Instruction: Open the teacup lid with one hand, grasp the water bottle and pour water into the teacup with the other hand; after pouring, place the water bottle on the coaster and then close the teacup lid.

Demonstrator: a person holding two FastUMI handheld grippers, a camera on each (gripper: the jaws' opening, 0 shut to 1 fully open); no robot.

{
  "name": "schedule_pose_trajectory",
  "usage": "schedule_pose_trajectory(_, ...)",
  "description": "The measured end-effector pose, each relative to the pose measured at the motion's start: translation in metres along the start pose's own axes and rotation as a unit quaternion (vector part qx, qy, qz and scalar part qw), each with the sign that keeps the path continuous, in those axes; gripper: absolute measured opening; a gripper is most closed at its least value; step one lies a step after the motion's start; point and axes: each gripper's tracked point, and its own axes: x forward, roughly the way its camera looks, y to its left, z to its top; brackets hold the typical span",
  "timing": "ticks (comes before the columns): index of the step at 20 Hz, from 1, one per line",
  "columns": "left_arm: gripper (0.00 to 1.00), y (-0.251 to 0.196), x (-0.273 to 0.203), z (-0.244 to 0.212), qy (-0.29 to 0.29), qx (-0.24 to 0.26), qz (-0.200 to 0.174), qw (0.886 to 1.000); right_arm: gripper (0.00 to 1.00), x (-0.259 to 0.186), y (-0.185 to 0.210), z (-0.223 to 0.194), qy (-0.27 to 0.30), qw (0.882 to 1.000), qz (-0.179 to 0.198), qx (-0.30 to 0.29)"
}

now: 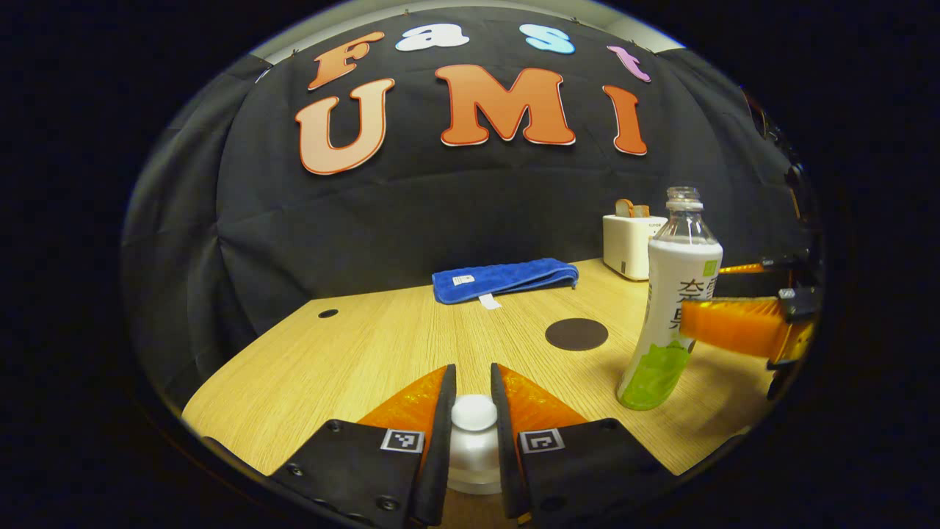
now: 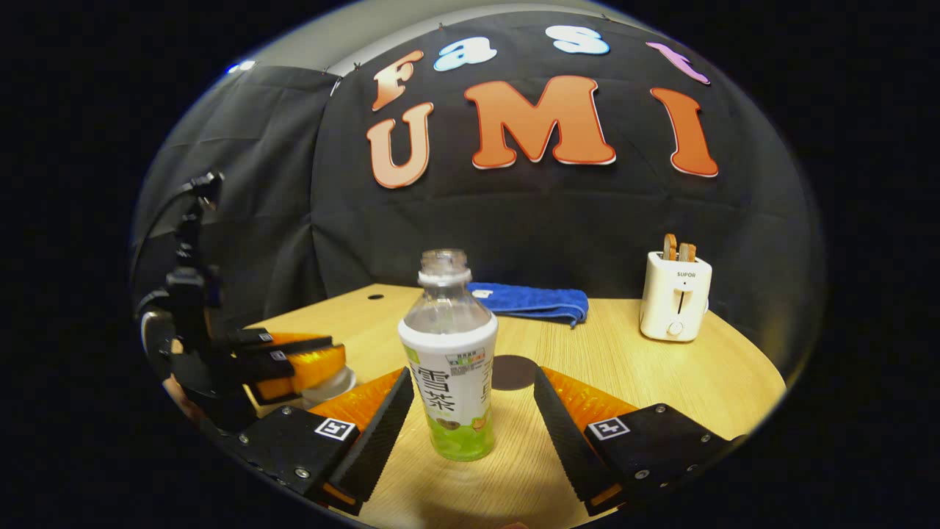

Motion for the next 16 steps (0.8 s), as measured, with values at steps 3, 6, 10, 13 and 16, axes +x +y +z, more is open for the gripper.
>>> schedule_pose_trajectory(3, 0.33, 0.010, -0.004, 0.012, -0.015, -0.012, 0.004, 1.000, 0.99, 0.015, 0.003, -0.009, 0.019, 1.000, 0.001, 0.000)
schedule_pose_trajectory(6, 0.31, 0.024, -0.006, 0.018, -0.023, -0.010, 0.013, 1.000, 0.92, 0.024, 0.007, -0.026, 0.048, 0.999, -0.003, 0.007)
schedule_pose_trajectory(10, 0.31, 0.043, -0.007, 0.024, -0.030, -0.012, 0.026, 0.999, 0.73, 0.035, 0.016, -0.030, 0.061, 0.998, -0.002, 0.016)
schedule_pose_trajectory(13, 0.31, 0.058, -0.010, 0.023, -0.033, -0.017, 0.037, 0.999, 0.66, 0.040, 0.022, -0.029, 0.075, 0.997, 0.001, 0.005)
schedule_pose_trajectory(16, 0.33, 0.075, -0.014, 0.023, -0.033, -0.021, 0.049, 0.998, 0.66, 0.043, 0.023, -0.025, 0.084, 0.996, -0.008, -0.028)
